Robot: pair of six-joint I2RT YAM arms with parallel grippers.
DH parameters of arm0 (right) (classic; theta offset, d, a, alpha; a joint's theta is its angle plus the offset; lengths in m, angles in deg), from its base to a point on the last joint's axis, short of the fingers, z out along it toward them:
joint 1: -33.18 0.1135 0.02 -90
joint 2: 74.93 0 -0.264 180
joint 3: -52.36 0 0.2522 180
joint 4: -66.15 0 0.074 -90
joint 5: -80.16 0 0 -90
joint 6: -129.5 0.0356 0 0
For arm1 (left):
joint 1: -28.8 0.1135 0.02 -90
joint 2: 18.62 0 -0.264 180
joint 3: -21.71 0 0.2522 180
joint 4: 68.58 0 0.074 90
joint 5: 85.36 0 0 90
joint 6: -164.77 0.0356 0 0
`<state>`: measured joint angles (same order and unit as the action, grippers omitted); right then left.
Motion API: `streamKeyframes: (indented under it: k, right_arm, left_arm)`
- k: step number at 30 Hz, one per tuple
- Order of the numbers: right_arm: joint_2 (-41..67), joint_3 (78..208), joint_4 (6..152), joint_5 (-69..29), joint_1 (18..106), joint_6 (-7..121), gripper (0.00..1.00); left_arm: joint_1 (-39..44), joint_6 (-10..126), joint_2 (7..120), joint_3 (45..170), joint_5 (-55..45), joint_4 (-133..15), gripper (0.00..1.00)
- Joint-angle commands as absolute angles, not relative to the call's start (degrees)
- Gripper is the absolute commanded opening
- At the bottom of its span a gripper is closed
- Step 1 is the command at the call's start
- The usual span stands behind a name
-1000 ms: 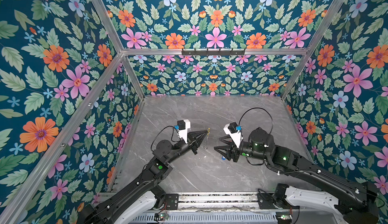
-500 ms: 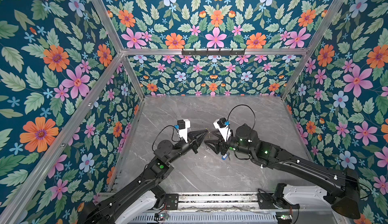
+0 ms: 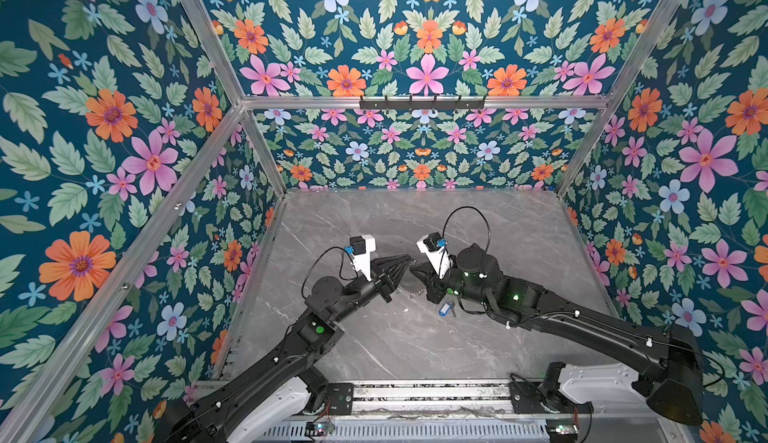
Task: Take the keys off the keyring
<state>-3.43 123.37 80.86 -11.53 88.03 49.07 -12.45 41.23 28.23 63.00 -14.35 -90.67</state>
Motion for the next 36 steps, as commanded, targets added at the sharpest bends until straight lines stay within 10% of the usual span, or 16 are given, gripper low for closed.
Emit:
streamKeyframes:
  k: [1,11,20,31,36]
  right_arm:
    - [-3.76,122.9,81.01,-17.66,85.78,51.54,0.0]
    - [11.73,124.01,84.35,-52.45,74.39,61.1,0.0]
    - [28.5,128.27,85.33,-51.57,72.38,61.47,0.0]
    - [25.43,128.0,92.39,-26.65,72.1,58.93,0.73]
    - [14.82,122.64,89.8,-15.04,72.12,59.14,0.8]
  left_arm:
    - [-12.39,43.08,26.49,64.87,-12.06,-87.9,0.92]
    - [-12.4,50.99,20.14,67.96,-10.88,-81.73,1.0]
    - [-12.39,50.42,20.33,66.85,-11.87,-82.73,1.0]
    - [-12.33,51.47,20.06,66.73,-9.57,-80.27,1.0]
    - [-12.39,53.65,21.89,68.05,-5.48,-77.06,1.0]
